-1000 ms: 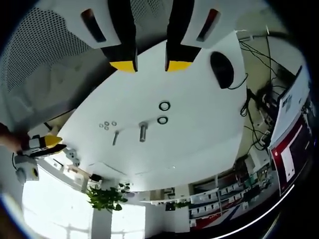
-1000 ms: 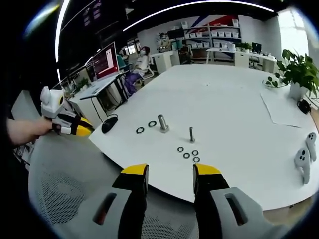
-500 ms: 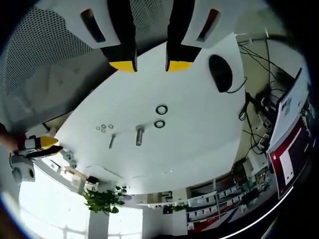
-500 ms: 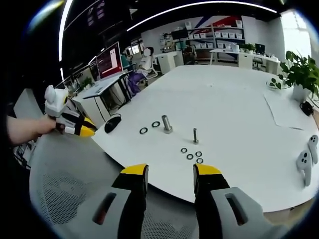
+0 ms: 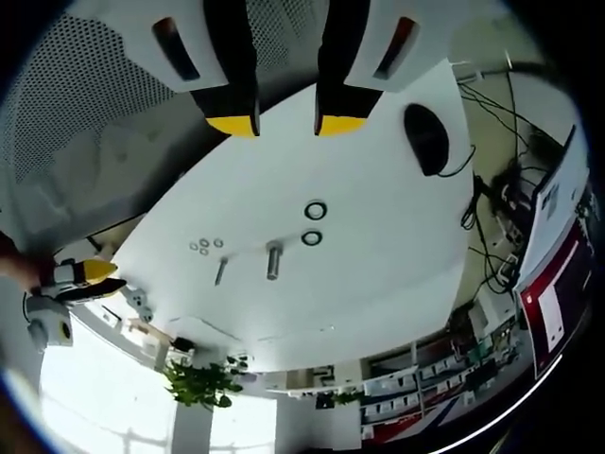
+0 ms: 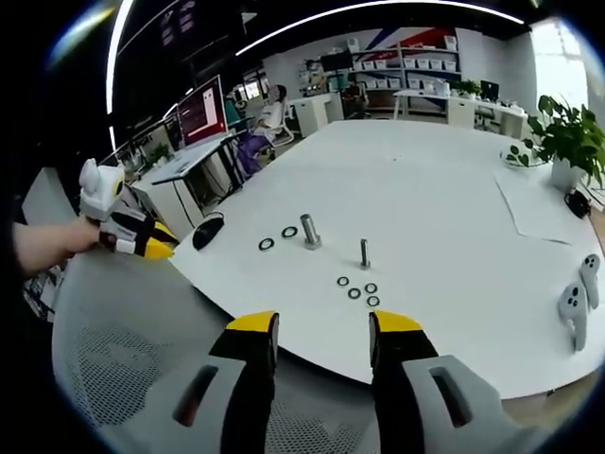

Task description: Place the washer onto the threaded stud by aligning its center hole with the stud, sliding it down to the base, and recovering from edge contact or off-axis alignment until the washer reaches the visible bottom stop.

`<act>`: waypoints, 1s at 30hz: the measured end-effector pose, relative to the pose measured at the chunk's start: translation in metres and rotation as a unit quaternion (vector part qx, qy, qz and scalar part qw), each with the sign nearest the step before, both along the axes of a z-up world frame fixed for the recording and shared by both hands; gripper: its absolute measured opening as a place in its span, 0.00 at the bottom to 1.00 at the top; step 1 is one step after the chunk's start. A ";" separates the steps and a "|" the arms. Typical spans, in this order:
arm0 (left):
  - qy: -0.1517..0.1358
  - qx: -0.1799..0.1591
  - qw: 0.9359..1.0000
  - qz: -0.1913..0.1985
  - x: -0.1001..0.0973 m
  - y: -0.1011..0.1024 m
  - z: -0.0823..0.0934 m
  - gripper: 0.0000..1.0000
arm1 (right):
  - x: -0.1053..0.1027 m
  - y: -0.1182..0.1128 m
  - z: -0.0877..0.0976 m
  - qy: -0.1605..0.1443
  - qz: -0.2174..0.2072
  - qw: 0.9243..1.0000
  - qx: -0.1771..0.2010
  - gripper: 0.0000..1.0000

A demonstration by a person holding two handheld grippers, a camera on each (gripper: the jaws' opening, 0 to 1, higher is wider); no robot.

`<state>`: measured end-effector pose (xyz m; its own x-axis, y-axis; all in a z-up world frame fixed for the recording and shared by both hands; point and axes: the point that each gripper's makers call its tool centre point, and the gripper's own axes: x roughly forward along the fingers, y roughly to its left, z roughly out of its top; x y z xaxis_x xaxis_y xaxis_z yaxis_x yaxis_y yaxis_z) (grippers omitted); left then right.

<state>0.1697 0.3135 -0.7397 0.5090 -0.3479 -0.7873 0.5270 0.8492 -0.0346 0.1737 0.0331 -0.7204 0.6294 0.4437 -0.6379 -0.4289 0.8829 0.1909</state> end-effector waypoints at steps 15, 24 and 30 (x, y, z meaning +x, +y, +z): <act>0.019 -0.001 1.000 -0.008 -0.002 -0.004 -0.003 0.24 | 0.001 0.001 0.001 0.000 0.005 1.000 0.004 0.42; 0.067 0.016 0.997 -0.033 -0.002 -0.006 -0.016 0.25 | -0.001 0.002 0.001 -0.001 0.008 1.000 0.006 0.42; 0.070 0.018 0.997 -0.041 0.017 -0.014 -0.019 0.26 | -0.001 0.004 0.003 -0.006 0.014 1.000 0.009 0.43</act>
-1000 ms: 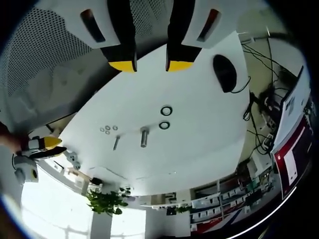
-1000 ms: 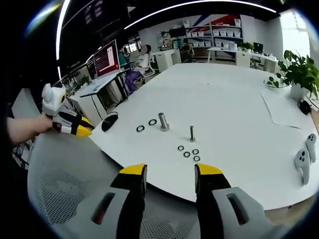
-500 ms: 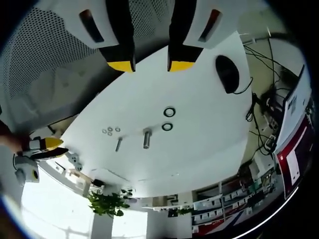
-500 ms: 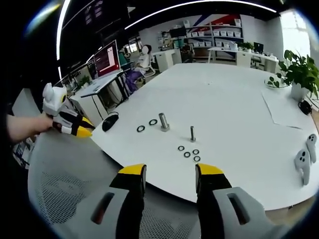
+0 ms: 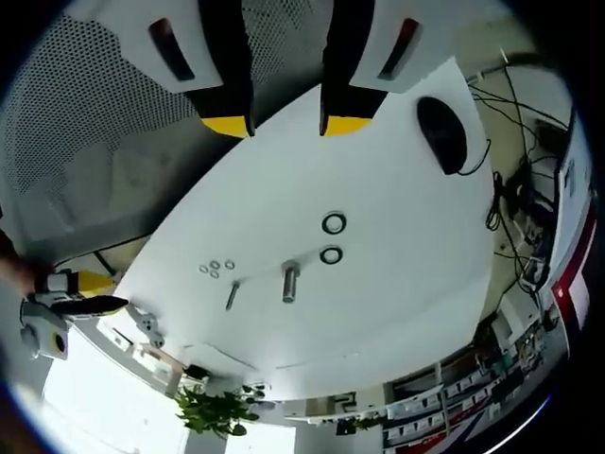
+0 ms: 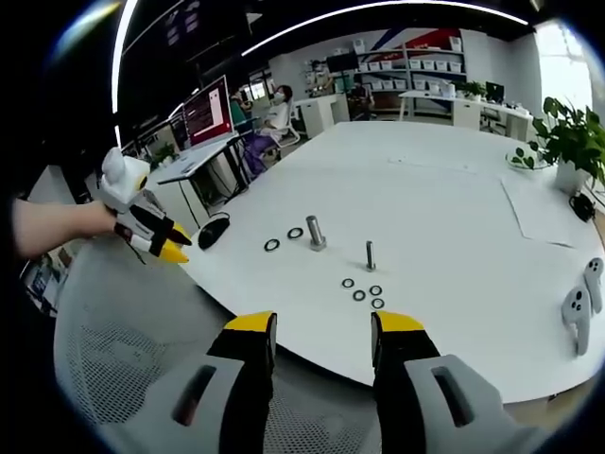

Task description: Place the washer onto the threaded stud by aligning its center hole with the stud, sliding it down to the base, and recovering from edge contact or off-axis alignment until the washer reaches the visible bottom stop.

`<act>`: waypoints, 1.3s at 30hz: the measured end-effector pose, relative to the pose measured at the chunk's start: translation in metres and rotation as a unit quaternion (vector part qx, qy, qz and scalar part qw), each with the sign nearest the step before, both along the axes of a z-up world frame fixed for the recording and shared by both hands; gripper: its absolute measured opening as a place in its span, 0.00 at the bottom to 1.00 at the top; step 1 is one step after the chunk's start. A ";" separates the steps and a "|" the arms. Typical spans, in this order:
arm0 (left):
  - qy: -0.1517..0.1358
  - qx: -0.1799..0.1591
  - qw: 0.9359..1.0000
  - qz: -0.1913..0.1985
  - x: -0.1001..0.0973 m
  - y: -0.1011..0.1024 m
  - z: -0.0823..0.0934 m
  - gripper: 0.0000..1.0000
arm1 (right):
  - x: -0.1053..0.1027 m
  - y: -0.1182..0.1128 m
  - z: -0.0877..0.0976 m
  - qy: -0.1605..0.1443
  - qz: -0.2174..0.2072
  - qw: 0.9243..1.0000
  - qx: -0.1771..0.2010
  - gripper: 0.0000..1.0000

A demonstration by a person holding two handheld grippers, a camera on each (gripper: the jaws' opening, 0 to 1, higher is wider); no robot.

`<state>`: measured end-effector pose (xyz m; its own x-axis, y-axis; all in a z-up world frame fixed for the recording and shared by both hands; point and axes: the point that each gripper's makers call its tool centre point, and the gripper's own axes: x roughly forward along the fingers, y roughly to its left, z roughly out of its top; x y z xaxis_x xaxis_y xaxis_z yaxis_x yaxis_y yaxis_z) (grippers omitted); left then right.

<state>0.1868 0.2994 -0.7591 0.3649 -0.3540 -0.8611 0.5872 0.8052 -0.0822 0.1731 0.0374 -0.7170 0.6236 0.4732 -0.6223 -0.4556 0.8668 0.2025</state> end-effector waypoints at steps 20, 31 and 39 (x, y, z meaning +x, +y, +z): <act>0.042 0.026 0.999 0.015 0.060 -0.015 -0.052 0.31 | 0.000 -0.001 -0.003 0.007 0.001 1.000 -0.002 0.41; 0.083 0.039 0.996 0.024 0.090 -0.014 -0.073 0.33 | -0.001 -0.001 -0.004 0.007 0.002 1.000 -0.004 0.40; 0.105 0.053 0.993 0.024 0.107 -0.012 -0.091 0.34 | 0.000 -0.002 -0.003 0.007 -0.002 1.000 -0.002 0.39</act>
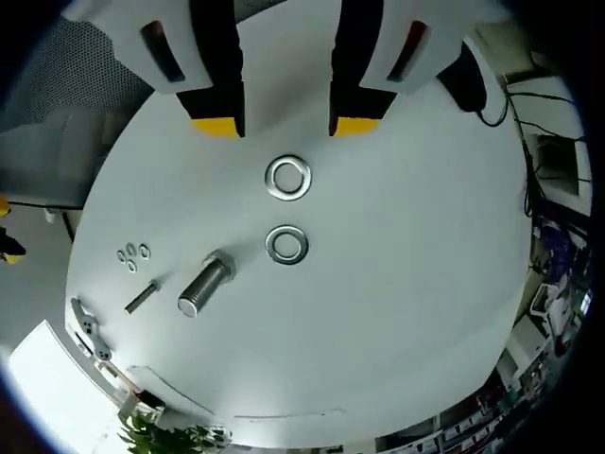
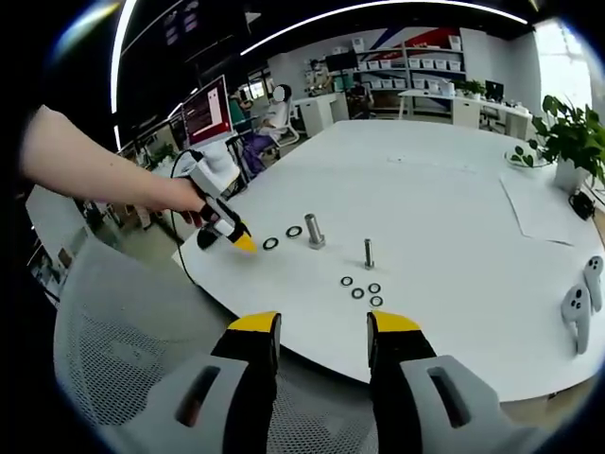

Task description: Place the washer onto the threaded stud by aligning its center hole with the stud, sliding it down to the base, and recovering from edge contact or off-axis alignment until the washer reaches the visible bottom stop.

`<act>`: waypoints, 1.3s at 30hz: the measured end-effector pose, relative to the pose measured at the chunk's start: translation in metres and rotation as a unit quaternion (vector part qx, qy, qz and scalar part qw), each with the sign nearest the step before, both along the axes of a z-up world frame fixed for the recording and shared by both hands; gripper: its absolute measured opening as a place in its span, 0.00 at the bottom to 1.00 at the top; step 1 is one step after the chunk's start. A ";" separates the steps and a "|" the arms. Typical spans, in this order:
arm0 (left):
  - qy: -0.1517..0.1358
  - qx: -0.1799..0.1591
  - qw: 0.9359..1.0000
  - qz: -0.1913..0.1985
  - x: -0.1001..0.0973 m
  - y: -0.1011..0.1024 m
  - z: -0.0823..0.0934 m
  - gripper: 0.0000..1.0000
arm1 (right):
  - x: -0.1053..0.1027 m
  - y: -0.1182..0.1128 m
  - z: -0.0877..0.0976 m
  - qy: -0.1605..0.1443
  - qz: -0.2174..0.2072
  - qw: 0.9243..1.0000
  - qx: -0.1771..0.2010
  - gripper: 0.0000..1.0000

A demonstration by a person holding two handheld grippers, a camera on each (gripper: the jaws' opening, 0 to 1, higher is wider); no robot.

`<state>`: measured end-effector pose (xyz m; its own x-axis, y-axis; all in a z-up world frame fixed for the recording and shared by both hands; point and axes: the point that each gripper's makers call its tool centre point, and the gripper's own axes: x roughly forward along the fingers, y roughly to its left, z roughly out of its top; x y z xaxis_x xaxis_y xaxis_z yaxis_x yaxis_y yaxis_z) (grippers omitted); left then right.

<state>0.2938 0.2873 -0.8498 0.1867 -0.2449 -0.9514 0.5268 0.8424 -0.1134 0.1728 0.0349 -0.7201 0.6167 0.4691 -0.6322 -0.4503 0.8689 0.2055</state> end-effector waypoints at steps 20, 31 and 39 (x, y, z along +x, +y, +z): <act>-0.039 0.042 0.995 -0.076 0.023 -0.019 -0.017 0.33 | 0.000 0.000 0.000 0.000 0.002 1.000 0.002 0.39; 0.001 0.072 0.994 -0.079 0.020 -0.022 -0.017 0.34 | 0.001 0.000 0.001 -0.003 0.000 1.000 0.004 0.38; 0.025 0.088 0.992 -0.085 0.018 -0.024 -0.017 0.30 | 0.000 0.000 0.001 -0.003 0.000 1.000 0.004 0.38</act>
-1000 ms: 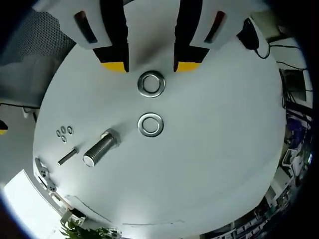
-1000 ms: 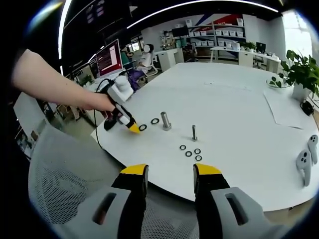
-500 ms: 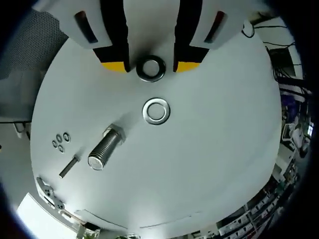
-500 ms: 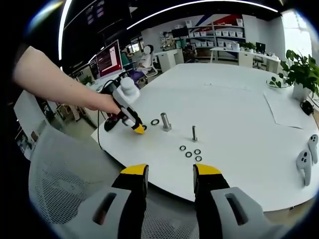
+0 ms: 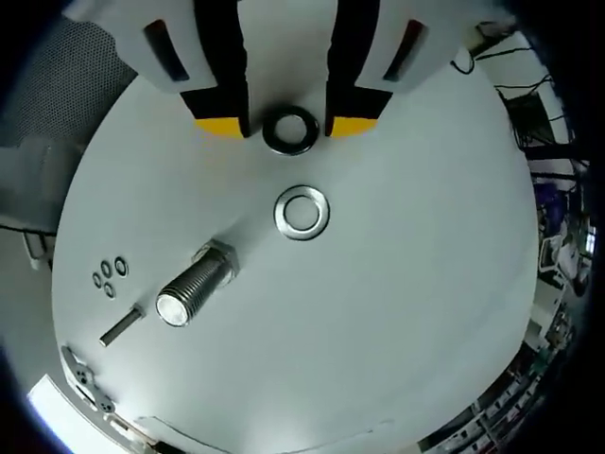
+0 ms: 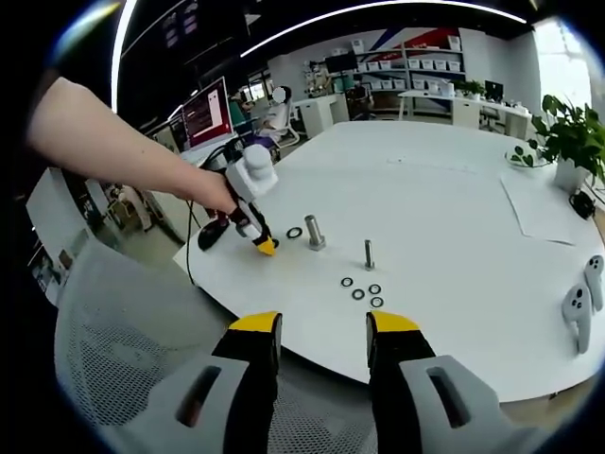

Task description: Place the washer onto the threaded stud by aligning its center hole with the stud, sliding it down to the base, and recovering from edge contact or off-axis alignment until the washer reaches the visible bottom stop.

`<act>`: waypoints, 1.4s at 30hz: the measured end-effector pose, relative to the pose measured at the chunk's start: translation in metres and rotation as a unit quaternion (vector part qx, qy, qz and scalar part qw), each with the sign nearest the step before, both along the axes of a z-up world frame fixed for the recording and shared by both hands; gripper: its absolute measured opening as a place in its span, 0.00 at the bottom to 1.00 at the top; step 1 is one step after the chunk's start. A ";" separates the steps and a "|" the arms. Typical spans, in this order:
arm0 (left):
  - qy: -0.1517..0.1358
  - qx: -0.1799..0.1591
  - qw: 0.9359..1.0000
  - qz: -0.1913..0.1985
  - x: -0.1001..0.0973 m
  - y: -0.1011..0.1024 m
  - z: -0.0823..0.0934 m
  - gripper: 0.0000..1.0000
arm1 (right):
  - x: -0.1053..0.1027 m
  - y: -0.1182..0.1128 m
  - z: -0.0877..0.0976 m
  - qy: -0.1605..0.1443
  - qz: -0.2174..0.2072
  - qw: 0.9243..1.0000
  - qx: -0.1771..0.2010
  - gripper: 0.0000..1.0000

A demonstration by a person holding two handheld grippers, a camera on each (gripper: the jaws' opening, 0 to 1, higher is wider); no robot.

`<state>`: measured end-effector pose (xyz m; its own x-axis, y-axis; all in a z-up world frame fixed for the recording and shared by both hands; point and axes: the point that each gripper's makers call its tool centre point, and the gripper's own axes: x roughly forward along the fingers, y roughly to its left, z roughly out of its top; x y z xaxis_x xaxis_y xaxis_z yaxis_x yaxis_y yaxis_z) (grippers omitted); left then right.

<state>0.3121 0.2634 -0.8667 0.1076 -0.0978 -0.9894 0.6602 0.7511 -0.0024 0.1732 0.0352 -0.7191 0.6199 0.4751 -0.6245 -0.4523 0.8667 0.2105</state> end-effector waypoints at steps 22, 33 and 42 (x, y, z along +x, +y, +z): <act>0.010 0.013 1.000 -0.010 -0.002 0.002 0.001 0.20 | 0.000 -0.001 0.000 0.000 -0.002 1.000 -0.003 0.38; -0.011 -0.004 1.000 -0.013 -0.002 0.002 0.001 0.19 | 0.001 -0.001 0.000 -0.001 -0.004 1.000 -0.001 0.38; -0.006 -0.002 0.999 -0.036 -0.006 -0.001 0.002 0.18 | 0.001 -0.002 0.001 -0.002 -0.005 1.000 0.000 0.38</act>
